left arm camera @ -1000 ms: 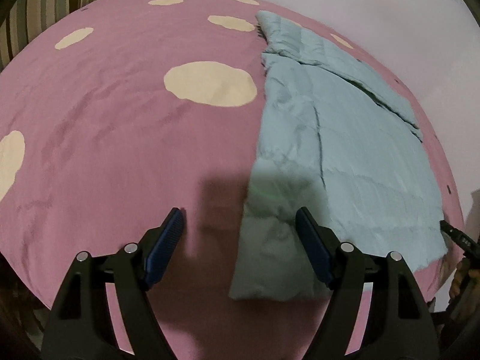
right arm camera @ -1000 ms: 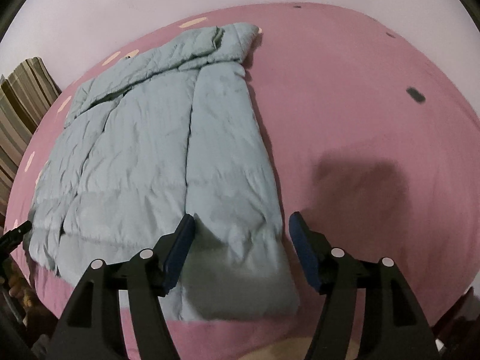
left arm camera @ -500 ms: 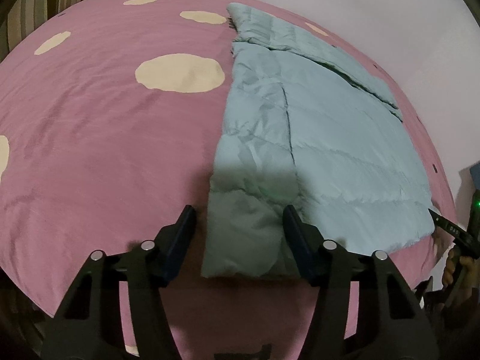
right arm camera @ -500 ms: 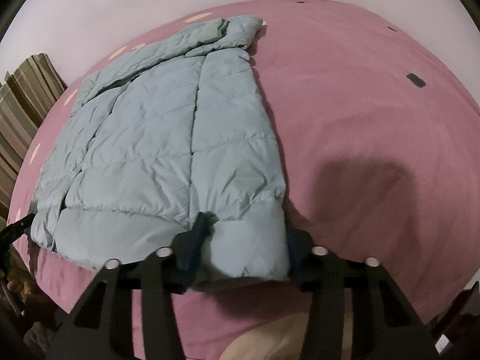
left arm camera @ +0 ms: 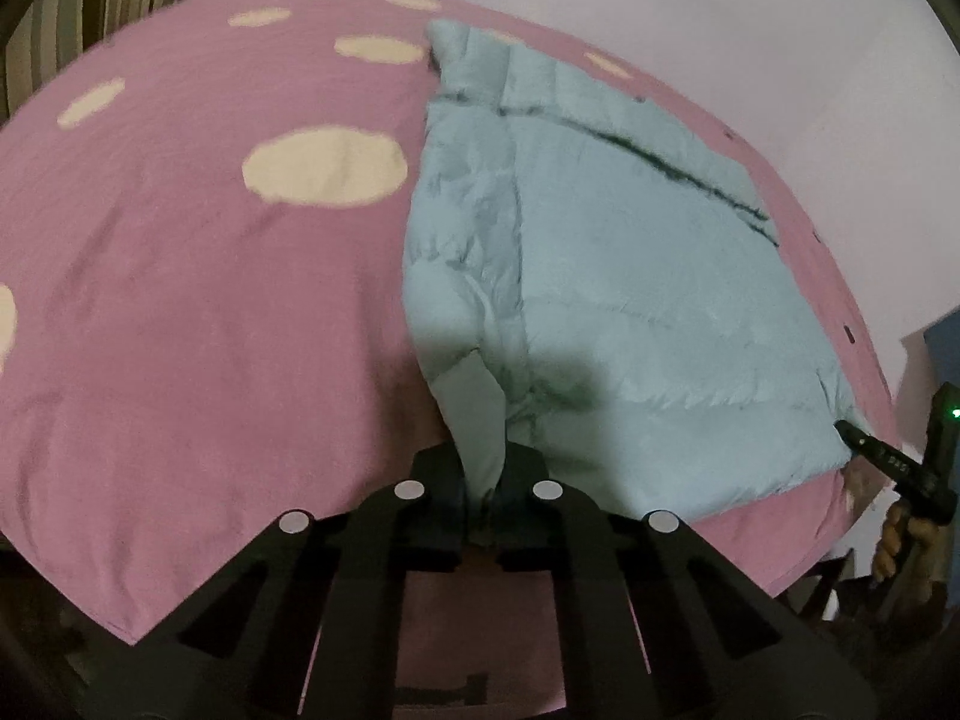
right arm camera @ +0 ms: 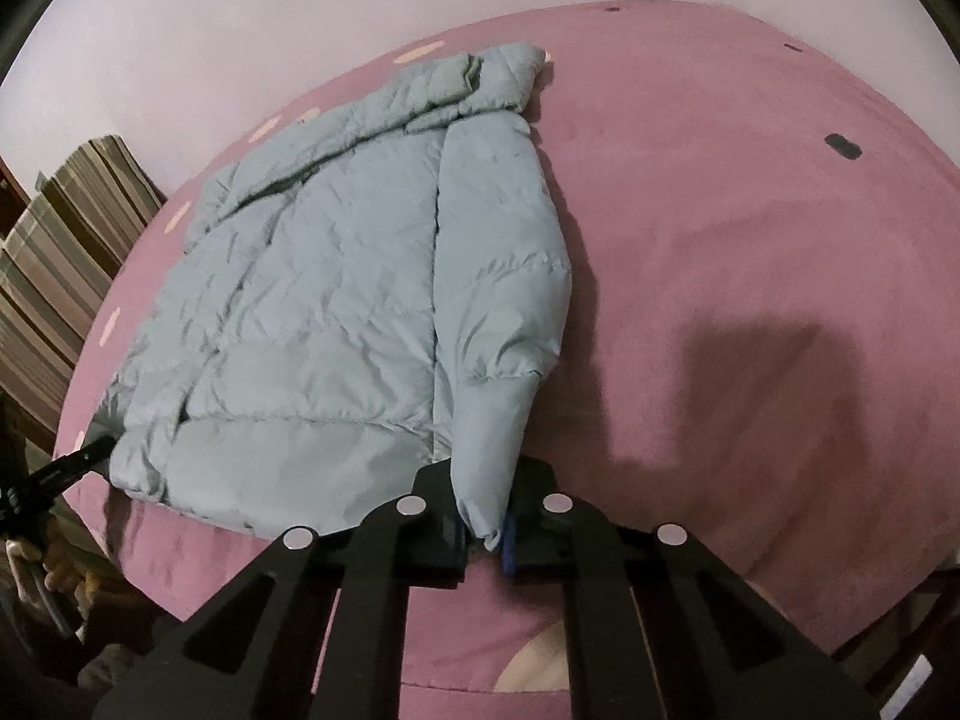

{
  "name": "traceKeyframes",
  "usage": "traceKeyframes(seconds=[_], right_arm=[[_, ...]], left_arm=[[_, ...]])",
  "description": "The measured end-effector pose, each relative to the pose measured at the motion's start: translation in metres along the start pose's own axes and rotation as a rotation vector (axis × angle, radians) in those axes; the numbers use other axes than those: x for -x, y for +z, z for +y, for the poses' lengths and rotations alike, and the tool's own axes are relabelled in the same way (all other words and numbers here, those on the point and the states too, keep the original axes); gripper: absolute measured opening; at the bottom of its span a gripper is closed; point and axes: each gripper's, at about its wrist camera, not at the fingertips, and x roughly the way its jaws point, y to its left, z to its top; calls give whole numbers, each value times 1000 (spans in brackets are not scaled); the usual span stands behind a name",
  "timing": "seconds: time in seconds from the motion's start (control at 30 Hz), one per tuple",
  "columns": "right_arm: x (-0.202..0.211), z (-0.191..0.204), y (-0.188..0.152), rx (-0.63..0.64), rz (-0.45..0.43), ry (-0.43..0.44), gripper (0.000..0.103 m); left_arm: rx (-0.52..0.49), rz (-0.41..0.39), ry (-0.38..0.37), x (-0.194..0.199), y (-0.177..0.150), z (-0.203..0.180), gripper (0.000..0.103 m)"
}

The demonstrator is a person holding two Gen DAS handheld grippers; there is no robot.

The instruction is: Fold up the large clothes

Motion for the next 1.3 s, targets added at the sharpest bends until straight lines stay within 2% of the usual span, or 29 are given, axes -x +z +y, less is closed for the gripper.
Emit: traceKeyframes(seconds=[0.2, 0.4, 0.67, 0.87, 1.0, 1.1, 1.23, 1.3], right_arm=[[18, 2, 24, -12, -64, 49, 6], [9, 4, 71, -21, -105, 79, 6], [-56, -3, 139, -83, -69, 64, 6], [-99, 1, 158, -69, -15, 0, 6], [-109, 0, 161, -76, -1, 5, 6], [-105, -1, 162, -91, -18, 12, 8], [-92, -7, 165, -129, -56, 33, 12], [-85, -8, 168, -139, -75, 36, 15]], left_arm=[[-20, -113, 21, 25, 34, -12, 5], [10, -140, 11, 11, 84, -8, 5], [45, -85, 48, -60, 145, -2, 5], [16, -32, 100, -107, 165, 0, 5], [-1, -20, 84, -118, 171, 1, 5], [-1, -43, 70, -112, 176, 3, 7], [42, -68, 32, -99, 181, 10, 29], [63, -96, 21, -90, 183, 12, 36]])
